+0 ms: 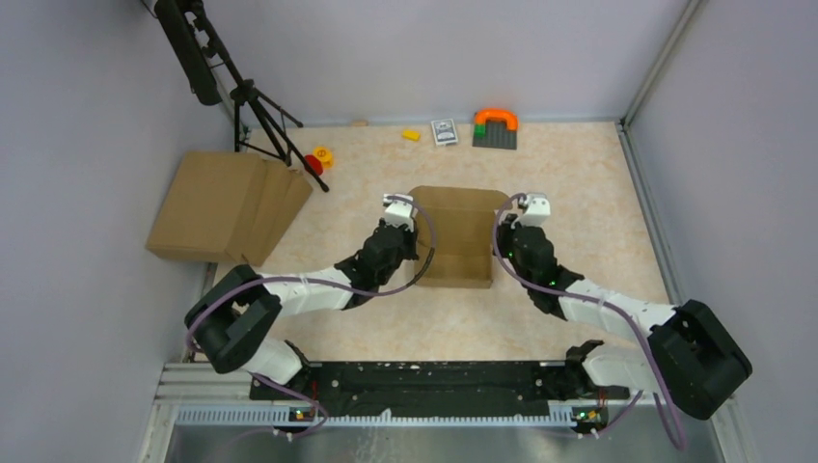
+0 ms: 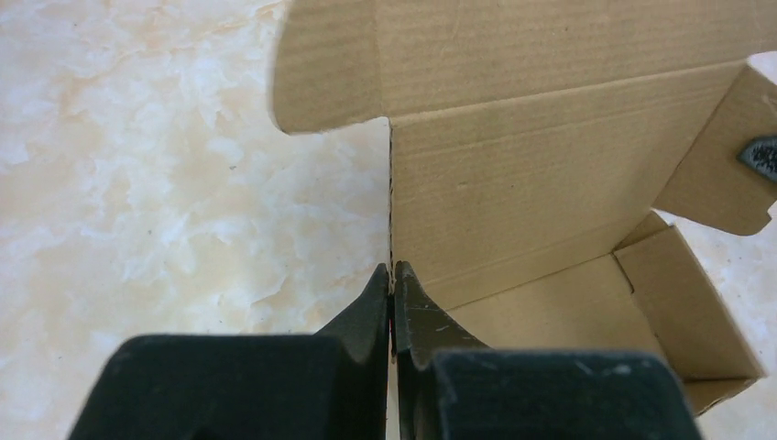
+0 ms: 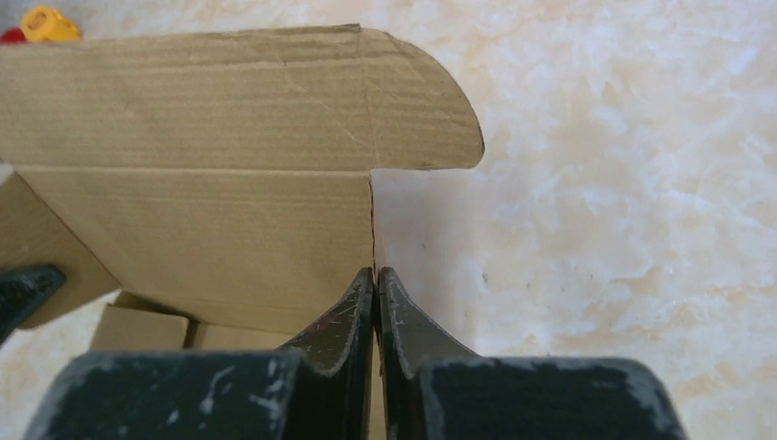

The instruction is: Fold the paper box

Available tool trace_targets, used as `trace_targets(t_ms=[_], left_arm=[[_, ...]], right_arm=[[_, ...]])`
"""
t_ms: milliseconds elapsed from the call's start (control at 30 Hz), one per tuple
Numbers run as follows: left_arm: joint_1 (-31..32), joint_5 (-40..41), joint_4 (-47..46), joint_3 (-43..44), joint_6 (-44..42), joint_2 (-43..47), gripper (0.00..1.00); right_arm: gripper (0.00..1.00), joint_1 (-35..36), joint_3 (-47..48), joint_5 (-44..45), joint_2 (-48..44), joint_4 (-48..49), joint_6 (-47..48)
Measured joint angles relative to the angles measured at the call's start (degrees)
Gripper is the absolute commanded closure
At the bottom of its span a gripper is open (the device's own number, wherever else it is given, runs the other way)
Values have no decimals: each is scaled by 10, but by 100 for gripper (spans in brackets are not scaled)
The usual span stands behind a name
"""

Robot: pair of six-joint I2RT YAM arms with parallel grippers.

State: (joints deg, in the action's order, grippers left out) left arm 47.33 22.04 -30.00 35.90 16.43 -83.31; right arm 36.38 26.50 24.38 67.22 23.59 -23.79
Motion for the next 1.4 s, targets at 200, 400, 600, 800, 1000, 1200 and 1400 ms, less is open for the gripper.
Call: trace_targets(t_ms=[200,400,600,800,1000,1200,1400], left_arm=[[0,-5,-52,-19,-13,-15,100],[0,-19,-77,-34,-40,-14,100],[0,-24,-80,-36,-68,-9,100],[0,-36,-92,-46,-90,-3,100],[0,-51,-101,-46,-104,-3,100],[0,-72,-109,-50,-109,-3,100],[0,-90,-117,-57,-121,-3,100]], right_arm=[[55,3,-20,-3,-7,-14,-13],[17,3,40,-11,-52,-154,-2],[12,-31,143,-92,-120,-283,40],[12,-89,320,-183,-50,-421,96],[12,-89,488,-324,82,-536,202],[11,-89,538,-386,177,-581,268],[13,-89,581,-427,229,-615,330]])
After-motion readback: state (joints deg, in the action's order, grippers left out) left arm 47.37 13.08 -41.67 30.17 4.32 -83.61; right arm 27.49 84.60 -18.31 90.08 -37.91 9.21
